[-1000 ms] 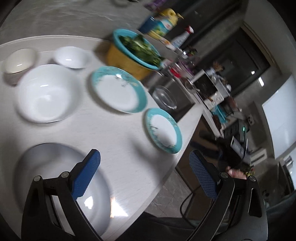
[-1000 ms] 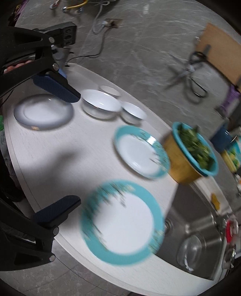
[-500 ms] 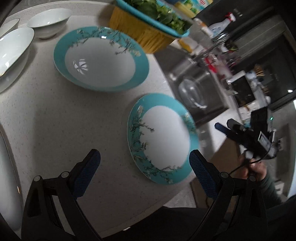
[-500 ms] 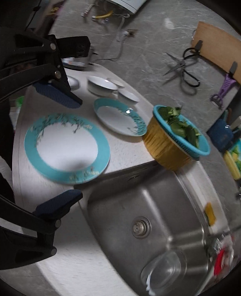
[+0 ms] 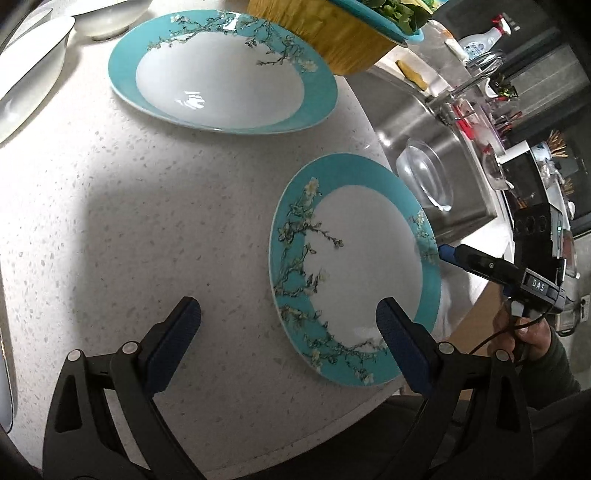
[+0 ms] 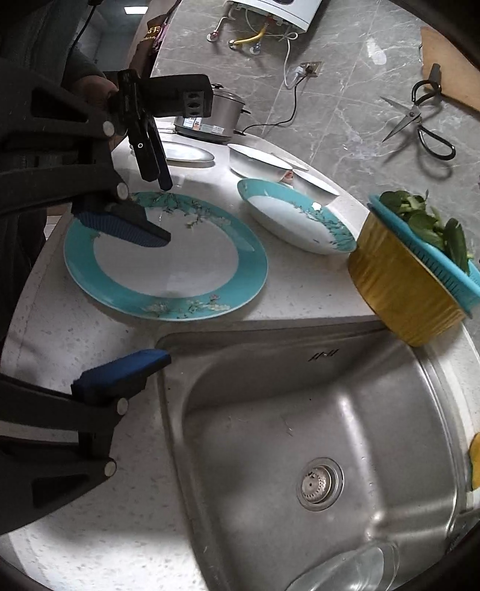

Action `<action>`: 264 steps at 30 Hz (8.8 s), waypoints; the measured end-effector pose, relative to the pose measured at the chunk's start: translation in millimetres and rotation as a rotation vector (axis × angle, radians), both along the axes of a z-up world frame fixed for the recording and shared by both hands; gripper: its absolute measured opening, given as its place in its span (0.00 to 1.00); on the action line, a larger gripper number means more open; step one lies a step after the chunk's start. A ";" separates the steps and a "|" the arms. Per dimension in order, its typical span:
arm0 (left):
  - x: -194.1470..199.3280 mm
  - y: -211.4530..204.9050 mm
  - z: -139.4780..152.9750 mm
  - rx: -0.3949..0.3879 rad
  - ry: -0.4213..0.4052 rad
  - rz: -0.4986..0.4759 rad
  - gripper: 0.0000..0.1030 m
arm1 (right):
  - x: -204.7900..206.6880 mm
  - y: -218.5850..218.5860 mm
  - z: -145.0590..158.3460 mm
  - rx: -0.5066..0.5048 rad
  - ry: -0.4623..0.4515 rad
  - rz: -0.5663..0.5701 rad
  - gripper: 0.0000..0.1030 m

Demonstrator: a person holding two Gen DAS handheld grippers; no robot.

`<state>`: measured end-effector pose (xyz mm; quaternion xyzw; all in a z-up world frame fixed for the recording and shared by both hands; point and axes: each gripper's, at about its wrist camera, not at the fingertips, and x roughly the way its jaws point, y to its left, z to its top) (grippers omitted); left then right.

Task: Organize plates and bowls
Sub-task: 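Move both tools to the large teal floral plate and close on its rim, then lift the teal floral plate and lower it onto the grey-rimmed plate, then open both tools to release the teal plate, then move both tools to the second teal floral plate and grip its rim, then lift the second teal plate and lower it onto the plate stack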

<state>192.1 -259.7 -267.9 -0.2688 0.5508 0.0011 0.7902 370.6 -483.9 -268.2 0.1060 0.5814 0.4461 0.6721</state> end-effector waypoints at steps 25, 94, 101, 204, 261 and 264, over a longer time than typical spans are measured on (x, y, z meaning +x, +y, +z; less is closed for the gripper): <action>10.6 -3.3 10.4 0.101 0.037 0.018 0.30 | 3.9 20.4 -11.0 -0.043 0.001 0.100 0.30; -183.9 177.0 88.2 0.189 0.109 0.444 0.19 | -91.3 232.7 34.6 -0.121 0.039 0.395 0.13; -226.1 240.0 83.9 0.193 0.122 0.491 0.19 | -122.0 292.3 31.0 -0.129 0.040 0.453 0.13; 105.3 199.1 -1.0 0.200 0.037 0.271 0.42 | 88.8 191.8 -2.7 -0.093 -0.087 -0.008 0.21; -174.4 265.1 113.2 0.173 -0.141 0.457 0.14 | -135.5 287.6 96.5 -0.063 -0.231 0.219 0.10; -210.6 287.9 106.1 0.178 -0.123 0.465 0.14 | -164.0 309.2 91.0 -0.066 -0.230 0.236 0.10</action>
